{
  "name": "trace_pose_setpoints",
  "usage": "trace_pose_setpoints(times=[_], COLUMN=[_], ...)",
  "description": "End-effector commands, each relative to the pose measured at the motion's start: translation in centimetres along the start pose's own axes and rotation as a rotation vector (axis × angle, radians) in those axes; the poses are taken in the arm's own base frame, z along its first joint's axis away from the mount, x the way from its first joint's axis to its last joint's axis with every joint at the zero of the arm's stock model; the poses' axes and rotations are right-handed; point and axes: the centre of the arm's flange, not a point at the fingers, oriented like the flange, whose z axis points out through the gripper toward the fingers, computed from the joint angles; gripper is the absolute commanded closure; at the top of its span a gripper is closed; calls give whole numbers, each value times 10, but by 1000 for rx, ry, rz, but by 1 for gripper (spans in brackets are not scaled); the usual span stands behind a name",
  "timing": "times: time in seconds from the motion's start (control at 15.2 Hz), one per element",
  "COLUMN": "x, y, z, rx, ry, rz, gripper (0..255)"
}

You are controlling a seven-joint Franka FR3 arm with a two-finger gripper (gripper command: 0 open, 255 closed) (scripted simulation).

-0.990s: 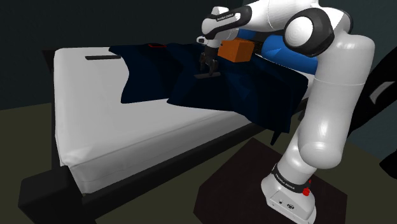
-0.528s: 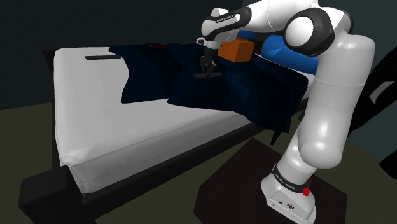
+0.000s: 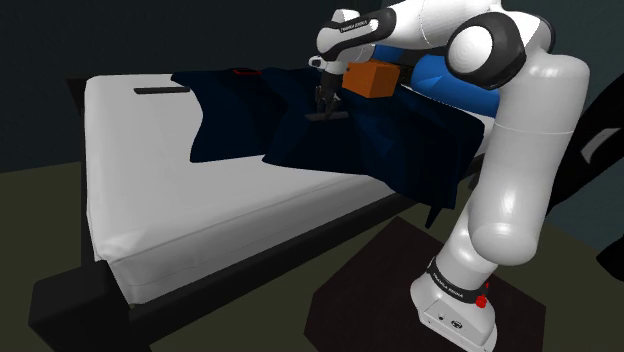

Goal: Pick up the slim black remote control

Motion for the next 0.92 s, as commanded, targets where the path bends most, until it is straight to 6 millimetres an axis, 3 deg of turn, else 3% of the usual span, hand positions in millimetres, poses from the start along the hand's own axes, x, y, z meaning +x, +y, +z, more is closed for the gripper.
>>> trace_pose_setpoints(times=[0.0, 0.73, 0.86], x=[0, 0, 0], y=[1, 5, 5], z=[-10, -68, -69], rx=[0, 0, 0], ry=[0, 0, 0], rz=[0, 0, 0], gripper=[255, 255, 255])
